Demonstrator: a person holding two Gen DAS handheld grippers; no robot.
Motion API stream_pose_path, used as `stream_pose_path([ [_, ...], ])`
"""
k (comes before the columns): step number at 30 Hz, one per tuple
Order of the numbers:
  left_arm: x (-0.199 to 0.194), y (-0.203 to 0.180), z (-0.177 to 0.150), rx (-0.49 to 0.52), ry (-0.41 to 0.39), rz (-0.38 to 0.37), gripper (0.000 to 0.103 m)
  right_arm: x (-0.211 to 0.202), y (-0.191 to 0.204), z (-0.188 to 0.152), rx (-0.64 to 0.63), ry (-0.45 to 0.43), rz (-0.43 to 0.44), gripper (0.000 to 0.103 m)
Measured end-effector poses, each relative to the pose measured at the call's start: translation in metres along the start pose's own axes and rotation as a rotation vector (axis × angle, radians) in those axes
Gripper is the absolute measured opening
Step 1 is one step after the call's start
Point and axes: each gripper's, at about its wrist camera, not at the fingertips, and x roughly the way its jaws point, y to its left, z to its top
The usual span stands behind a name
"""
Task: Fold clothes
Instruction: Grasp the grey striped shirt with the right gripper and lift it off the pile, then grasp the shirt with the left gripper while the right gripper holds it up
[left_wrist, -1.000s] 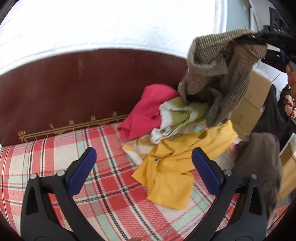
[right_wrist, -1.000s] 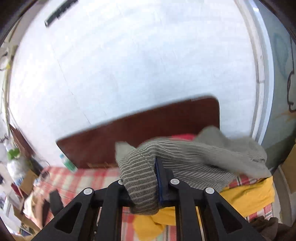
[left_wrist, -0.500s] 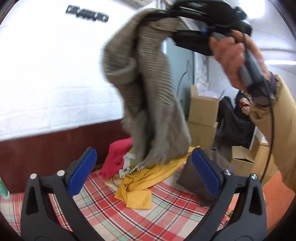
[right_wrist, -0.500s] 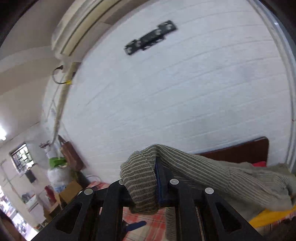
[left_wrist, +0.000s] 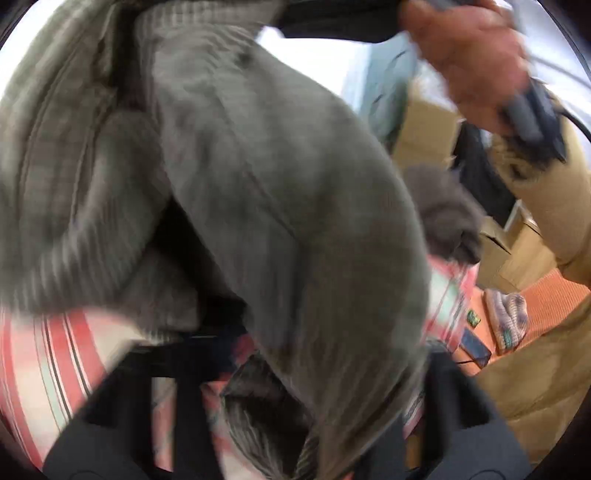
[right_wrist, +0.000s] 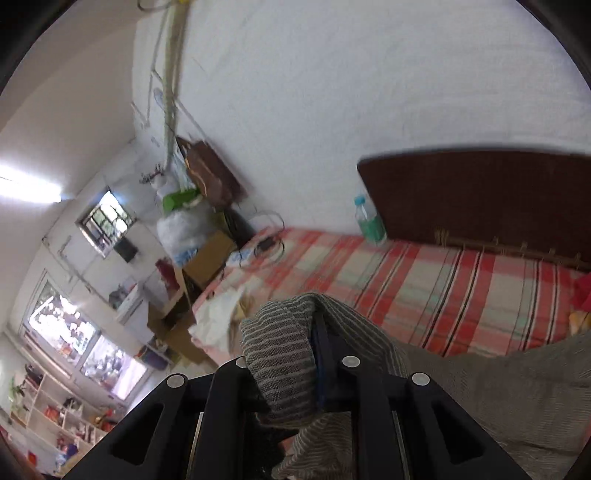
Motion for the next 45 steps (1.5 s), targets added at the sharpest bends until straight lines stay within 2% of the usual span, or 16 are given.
stream_pose_path([
  [5, 0.013, 0.051, -0.049, -0.297, 0.053, -0.106, 0.016, 0.063, -0.059, -0.035, -0.001, 0.181, -0.080, 0.043],
  [12, -0.008, 0.068, -0.075, -0.425, 0.026, -0.123, 0.016, 0.062, -0.150, -0.017, -0.001, 0.196, -0.253, 0.079],
  [16, 0.005, 0.057, -0.065, -0.380, 0.087, -0.087, 0.016, 0.058, -0.173, -0.011, 0.094, 0.139, -0.025, 0.081],
  [19, 0.020, 0.056, -0.062, -0.367, 0.121, -0.079, 0.018, 0.037, -0.172, 0.002, 0.146, 0.015, 0.278, 0.082],
  [20, 0.023, 0.060, -0.061, -0.384, 0.116, -0.081, 0.019, 0.028, -0.169, 0.009, 0.111, -0.032, 0.284, 0.083],
  [22, 0.029, 0.068, -0.059, -0.421, 0.106, -0.086, 0.019, 0.011, -0.165, 0.021, 0.014, -0.122, 0.225, 0.088],
  [24, 0.022, 0.075, -0.060, -0.465, 0.080, -0.097, 0.019, 0.020, -0.167, 0.027, -0.107, -0.109, -0.013, 0.090],
  [27, 0.008, 0.080, -0.067, -0.514, 0.050, -0.130, 0.018, 0.071, -0.182, 0.016, -0.265, 0.106, -0.256, 0.090],
  [29, -0.001, 0.084, -0.073, -0.544, 0.032, -0.153, 0.018, 0.106, -0.192, 0.002, -0.348, 0.246, -0.309, 0.090],
  [33, -0.006, 0.085, -0.082, -0.597, 0.048, -0.156, 0.023, 0.143, -0.196, -0.012, -0.441, 0.397, -0.196, 0.090],
  [36, -0.002, 0.078, -0.080, -0.599, 0.068, -0.131, 0.058, 0.161, -0.176, -0.022, -0.582, 0.481, -0.102, 0.090],
  [40, 0.008, 0.076, -0.071, -0.608, 0.068, -0.136, 0.060, 0.198, -0.170, -0.047, -0.680, 0.677, -0.139, 0.090],
  [42, 0.020, 0.080, -0.065, -0.612, 0.086, -0.141, 0.059, 0.202, -0.174, -0.054, -0.652, 0.685, -0.160, 0.089],
  [43, 0.026, 0.082, -0.063, -0.610, 0.103, -0.143, 0.047, 0.197, -0.174, -0.055, -0.640, 0.674, -0.160, 0.085],
  [44, 0.034, 0.083, -0.061, -0.600, 0.126, -0.145, 0.026, 0.190, -0.173, -0.056, -0.631, 0.660, -0.156, 0.062],
  [45, 0.041, 0.083, -0.059, -0.591, 0.149, -0.146, 0.019, 0.183, -0.172, -0.057, -0.622, 0.646, -0.152, 0.037],
])
